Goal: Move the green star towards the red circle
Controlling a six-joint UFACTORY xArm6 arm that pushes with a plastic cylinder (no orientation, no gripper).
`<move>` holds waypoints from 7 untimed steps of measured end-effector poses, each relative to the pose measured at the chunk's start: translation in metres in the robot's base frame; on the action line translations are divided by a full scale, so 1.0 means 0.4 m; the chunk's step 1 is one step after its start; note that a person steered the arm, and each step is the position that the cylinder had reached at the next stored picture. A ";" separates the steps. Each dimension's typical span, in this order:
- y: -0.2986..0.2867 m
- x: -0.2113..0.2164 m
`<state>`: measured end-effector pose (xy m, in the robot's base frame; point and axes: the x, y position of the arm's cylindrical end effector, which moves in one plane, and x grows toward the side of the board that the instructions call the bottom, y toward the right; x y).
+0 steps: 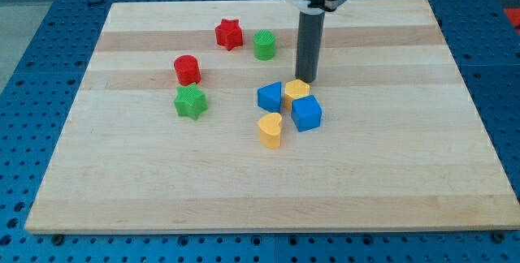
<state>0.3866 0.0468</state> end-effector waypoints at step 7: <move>-0.314 0.209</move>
<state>0.4701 -0.0790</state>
